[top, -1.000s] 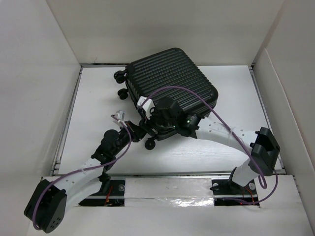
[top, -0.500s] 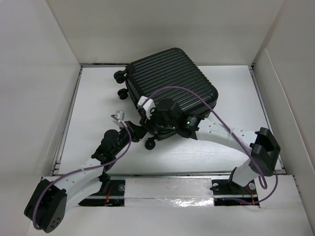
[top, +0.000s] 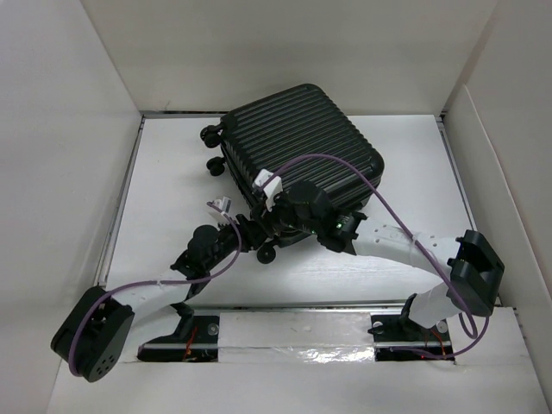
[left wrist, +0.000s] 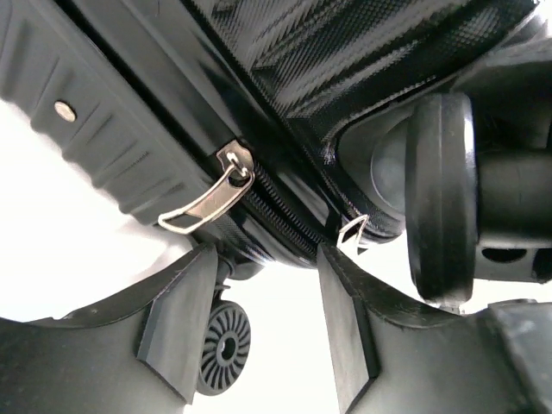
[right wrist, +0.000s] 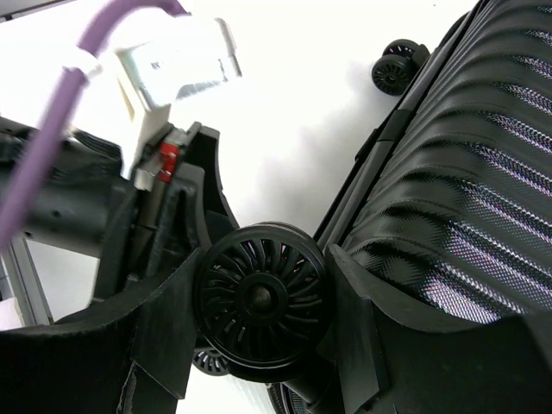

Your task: Pack the luggage

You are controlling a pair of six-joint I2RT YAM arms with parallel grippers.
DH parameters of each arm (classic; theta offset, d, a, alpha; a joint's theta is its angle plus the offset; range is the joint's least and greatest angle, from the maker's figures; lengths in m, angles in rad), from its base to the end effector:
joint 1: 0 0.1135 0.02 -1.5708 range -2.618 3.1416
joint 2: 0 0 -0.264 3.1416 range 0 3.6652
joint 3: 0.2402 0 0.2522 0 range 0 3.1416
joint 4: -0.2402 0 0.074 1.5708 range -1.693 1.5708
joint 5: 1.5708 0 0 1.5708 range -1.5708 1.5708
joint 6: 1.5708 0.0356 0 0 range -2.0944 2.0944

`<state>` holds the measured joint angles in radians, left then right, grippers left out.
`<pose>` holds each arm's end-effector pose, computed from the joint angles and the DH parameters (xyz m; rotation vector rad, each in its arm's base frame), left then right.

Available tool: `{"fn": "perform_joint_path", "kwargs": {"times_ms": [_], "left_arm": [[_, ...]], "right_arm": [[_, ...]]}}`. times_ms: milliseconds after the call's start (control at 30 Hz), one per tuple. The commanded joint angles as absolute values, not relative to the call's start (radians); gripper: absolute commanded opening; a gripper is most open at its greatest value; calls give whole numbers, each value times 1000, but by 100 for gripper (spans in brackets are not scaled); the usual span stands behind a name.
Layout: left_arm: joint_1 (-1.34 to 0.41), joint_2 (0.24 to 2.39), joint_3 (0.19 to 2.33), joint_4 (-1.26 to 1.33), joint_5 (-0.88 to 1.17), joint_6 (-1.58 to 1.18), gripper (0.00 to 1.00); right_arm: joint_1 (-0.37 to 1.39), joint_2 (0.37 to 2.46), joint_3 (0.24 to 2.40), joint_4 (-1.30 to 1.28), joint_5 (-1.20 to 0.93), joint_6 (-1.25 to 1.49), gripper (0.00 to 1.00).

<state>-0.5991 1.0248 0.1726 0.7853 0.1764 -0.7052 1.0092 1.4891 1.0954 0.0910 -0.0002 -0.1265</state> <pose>0.1601 -0.1169 0.1869 0.0520 1.7633 -1.1215 0.1876 0.2982 0.3054 -1.0320 1.6175 0.6028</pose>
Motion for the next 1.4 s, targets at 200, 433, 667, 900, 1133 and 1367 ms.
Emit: {"fn": "perform_joint_path", "kwargs": {"times_ms": [200,433,667,900,1133,1367], "left_arm": [[-612,1075,212,1055,270,-690,45],[-612,988,146,1058,298,-669,15],[-621,972,141,1040,322,-655,26],[-621,1051,193,1042,269,-663,50],[-621,1115,230,1110,252,-690,45],[-621,1210,233,1239,247,-747,33]], "right_arm": [[1006,1453,1072,255,8,-26,0],[1006,1456,1071,262,8,-12,0],[997,1451,1072,276,8,34,0],[997,1436,1066,275,-34,48,0],[997,1431,1046,293,-75,57,0],[997,1442,1019,310,-129,80,0]]}}
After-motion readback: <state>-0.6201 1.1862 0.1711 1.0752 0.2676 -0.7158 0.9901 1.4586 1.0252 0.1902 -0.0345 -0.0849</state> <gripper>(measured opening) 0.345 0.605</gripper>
